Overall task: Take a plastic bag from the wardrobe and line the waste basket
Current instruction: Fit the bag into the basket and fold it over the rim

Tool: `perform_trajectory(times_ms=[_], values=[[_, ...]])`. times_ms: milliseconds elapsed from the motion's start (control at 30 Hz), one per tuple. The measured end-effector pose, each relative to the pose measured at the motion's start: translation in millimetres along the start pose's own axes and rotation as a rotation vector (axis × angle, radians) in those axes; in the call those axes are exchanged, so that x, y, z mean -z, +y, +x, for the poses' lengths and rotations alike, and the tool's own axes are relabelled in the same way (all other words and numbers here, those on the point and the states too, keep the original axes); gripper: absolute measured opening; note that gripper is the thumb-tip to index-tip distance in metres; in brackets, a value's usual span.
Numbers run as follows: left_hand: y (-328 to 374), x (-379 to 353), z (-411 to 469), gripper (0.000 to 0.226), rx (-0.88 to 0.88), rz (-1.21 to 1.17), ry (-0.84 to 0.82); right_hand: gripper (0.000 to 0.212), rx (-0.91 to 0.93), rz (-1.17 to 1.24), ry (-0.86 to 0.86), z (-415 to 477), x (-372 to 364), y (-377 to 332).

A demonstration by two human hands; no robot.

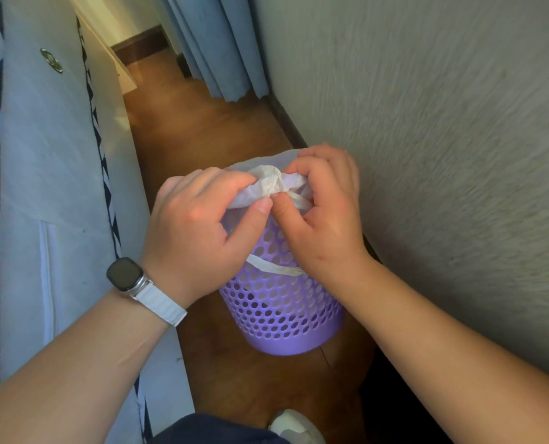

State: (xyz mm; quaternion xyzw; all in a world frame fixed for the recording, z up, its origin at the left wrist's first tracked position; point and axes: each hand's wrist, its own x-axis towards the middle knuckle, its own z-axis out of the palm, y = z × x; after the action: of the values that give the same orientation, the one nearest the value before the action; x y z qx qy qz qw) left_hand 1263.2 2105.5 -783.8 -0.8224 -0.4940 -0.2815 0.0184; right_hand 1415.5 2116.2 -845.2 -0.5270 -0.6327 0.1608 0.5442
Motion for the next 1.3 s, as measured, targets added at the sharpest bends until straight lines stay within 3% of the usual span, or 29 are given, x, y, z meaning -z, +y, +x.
perform_trajectory(times_ms=[200,567,700,867,1300], values=[[-5,-3,0,0.033,0.020,-0.014,0.012,0.026,-0.042,-0.001,0.001,-5,-4,-7],[-14,-3,-1,0.033,-0.014,0.040,0.000,0.042,-0.037,0.112,-0.136,3,15,7],[-13,-1,-2,0.035,0.031,0.027,0.024,0.038,-0.076,0.139,-0.100,7,17,13],[-8,-2,-3,0.031,0.040,0.017,0.059,0.027,0.008,0.099,-0.015,10,15,13],[3,2,0,0.034,-0.011,0.111,-0.018,0.020,0.084,0.016,0.029,1,2,-6]])
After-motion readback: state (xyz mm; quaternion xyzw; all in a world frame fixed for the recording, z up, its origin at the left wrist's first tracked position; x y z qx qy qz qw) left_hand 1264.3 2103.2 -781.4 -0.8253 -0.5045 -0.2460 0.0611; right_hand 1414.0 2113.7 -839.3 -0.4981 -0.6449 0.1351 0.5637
